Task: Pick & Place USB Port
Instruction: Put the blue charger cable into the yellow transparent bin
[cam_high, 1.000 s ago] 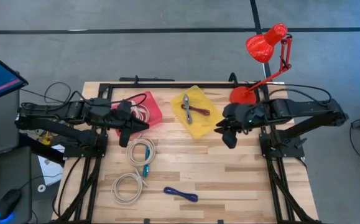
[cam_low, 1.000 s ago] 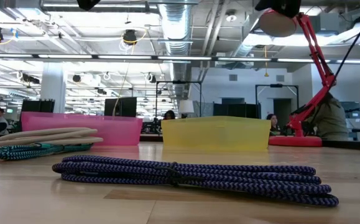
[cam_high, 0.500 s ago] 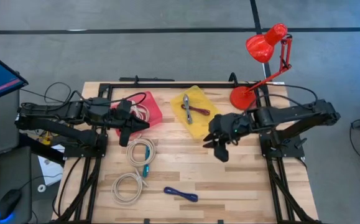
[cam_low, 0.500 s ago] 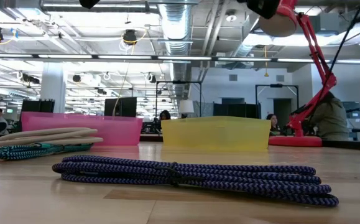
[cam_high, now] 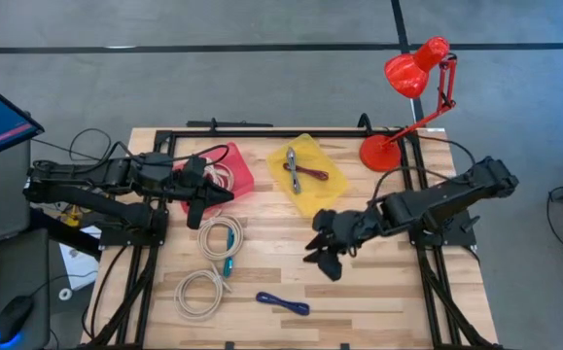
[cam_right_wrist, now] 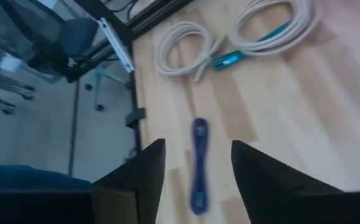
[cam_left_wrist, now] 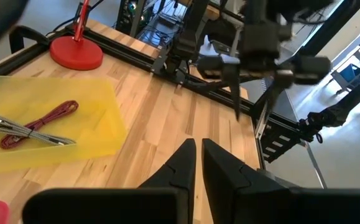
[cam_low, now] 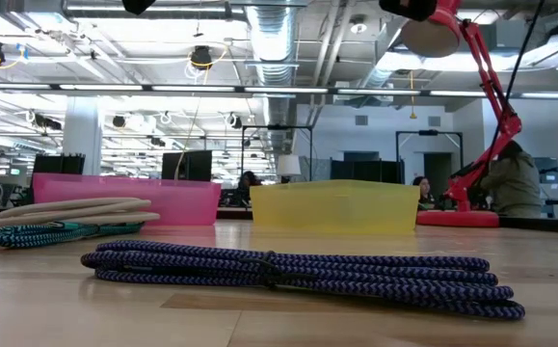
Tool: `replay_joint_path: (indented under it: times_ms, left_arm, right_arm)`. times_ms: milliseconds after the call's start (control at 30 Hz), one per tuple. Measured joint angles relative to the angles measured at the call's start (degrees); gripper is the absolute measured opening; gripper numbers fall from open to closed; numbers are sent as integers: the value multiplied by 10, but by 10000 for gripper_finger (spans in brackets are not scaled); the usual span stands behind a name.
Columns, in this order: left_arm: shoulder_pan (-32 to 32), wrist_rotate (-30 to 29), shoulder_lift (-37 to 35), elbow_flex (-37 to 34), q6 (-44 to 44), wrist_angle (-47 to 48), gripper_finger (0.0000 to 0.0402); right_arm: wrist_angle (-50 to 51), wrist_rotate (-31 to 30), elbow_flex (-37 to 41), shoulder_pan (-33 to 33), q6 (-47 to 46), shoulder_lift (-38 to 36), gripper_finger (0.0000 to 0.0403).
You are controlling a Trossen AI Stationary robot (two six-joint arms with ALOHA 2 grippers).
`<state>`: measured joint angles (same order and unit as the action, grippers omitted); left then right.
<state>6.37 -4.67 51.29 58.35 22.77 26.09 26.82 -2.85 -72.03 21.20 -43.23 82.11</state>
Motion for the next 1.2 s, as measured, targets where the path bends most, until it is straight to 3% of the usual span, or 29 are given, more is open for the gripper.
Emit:
replay_joint_path:
  times_ms: [167, 400, 600, 767, 967, 1200]
  left_arm:
    - [0, 0, 0, 0, 1, 0, 26]
    - [0, 0, 0, 0, 1, 0, 26]
    - [0, 0, 0, 0, 2, 0, 26]
    - [0, 0, 0, 0, 2, 0, 26]
    - [0, 0, 0, 0, 2, 1, 26]
    - [0, 0, 0, 0, 2, 3, 26]
  right_arm:
    - [-44, 1, 0, 34, -85, 39, 178]
    - [-55, -13, 0, 81, -210, 82, 145]
    - [-65, -77, 0, 120, -262, 108, 112]
    - [-46, -79, -50, 131, -278, 137, 103]
    - [97, -78, -207, 132, -232, 206, 103]
    - [351, -92, -379, 131, -222, 300, 103]
